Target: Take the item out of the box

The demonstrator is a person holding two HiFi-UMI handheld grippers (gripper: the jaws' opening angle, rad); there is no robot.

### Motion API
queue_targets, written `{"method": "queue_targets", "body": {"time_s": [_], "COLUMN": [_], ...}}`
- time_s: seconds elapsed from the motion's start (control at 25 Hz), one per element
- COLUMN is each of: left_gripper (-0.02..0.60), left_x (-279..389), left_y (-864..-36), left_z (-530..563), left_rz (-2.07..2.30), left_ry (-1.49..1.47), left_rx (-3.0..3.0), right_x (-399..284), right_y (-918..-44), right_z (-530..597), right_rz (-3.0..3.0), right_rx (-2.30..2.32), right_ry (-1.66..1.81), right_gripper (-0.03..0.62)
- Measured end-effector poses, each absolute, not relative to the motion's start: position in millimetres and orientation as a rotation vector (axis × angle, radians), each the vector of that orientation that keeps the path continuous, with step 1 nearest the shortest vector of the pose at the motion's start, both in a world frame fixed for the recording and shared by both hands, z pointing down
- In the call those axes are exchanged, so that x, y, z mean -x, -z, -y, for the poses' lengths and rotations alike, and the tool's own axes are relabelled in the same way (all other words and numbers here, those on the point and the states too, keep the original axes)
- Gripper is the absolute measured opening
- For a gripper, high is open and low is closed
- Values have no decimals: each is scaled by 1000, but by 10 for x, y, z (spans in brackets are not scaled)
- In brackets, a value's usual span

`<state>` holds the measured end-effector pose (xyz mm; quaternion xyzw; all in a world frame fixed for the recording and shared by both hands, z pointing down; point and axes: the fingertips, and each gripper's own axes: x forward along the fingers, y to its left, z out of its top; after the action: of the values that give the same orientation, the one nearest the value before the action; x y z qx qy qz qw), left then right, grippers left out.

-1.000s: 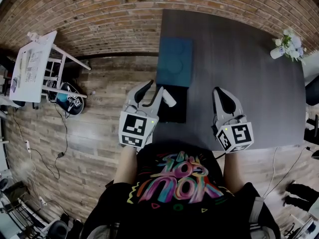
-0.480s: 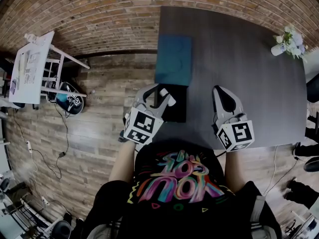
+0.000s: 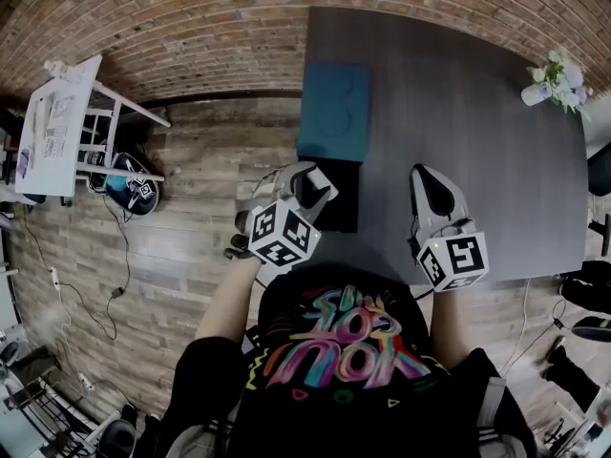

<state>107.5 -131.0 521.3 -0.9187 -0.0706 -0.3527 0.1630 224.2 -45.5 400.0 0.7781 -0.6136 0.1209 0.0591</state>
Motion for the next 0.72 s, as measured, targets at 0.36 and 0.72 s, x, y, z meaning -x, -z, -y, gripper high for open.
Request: {"method": "queue_targets", "body": {"time_s": [0.36,0.72], "left_gripper": [199,204], "left_x": [-1072,-1071], "left_y": [-5544,-5917], "left_z": [1230,1103], "left_rz": [406,636], "left_ry": [1070,1165], "left_rx": [2343,2080], "right_x": [-2254,-2281], "right_y": [-4047,-4037], "right_z": [403,402], "right_rz": [1842,1838], "right_rx": [-2356,-2355], "right_ry": [-384,-385], "right_gripper": [2,2]}}
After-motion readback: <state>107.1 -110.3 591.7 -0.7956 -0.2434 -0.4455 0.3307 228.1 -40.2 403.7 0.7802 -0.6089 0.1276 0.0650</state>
